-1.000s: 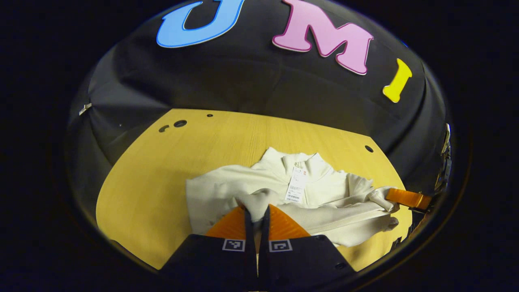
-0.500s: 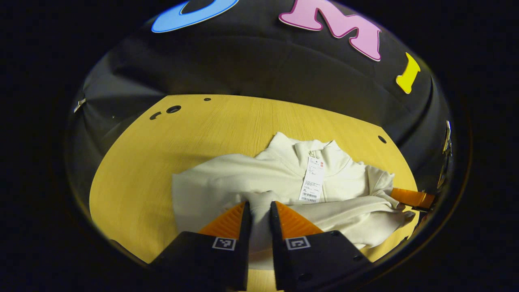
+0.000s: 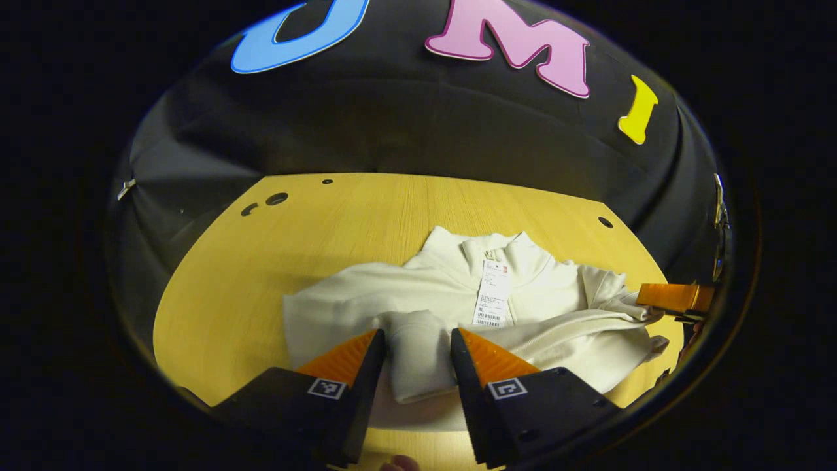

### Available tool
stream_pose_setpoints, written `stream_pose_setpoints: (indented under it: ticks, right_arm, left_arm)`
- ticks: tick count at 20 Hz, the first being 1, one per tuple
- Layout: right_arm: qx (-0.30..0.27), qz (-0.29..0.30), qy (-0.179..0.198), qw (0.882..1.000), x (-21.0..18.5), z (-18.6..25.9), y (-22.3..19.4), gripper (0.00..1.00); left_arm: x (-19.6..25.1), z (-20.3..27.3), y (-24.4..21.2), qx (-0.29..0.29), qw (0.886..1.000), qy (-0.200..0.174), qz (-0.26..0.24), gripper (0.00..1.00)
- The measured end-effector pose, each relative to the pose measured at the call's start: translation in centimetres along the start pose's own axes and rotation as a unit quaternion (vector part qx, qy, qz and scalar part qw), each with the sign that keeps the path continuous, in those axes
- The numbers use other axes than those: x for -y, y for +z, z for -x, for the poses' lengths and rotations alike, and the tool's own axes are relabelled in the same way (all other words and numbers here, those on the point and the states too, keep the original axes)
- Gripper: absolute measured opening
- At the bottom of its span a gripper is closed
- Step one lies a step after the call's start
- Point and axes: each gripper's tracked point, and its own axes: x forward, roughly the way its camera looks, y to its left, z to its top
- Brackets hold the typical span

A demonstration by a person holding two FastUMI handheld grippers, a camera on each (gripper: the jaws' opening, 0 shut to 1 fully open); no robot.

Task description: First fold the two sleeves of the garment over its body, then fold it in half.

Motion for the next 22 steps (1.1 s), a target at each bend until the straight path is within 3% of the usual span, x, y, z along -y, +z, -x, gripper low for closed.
stream_pose_setpoints:
  ticks: [3,5,7,22]
  right_arm:
    - [0.025,0.011,0.000,1.000,0.2,2.1,1.0,0.69]
    - [0.029,0.016,0.006,0.999,0.1,3.4,1.1,0.79]
    - [0.037,0.026,0.005,0.999,0.2,4.7,1.3,0.79]
    - [0.013,0.081,0.065,0.994,-3.1,13.2,-2.9,0.79]
  left_arm:
    - [-0.6,1.8,0.5,0.021,1.000,0.008,-0.009,0.72]
    - [-0.8,3.2,0.7,0.033,0.999,0.006,-0.014,0.76]
    - [-0.9,4.7,0.6,0.040,0.999,0.004,-0.015,0.79]
    - [0.8,15.5,-2.4,0.061,0.998,-0.012,0.014,0.79]
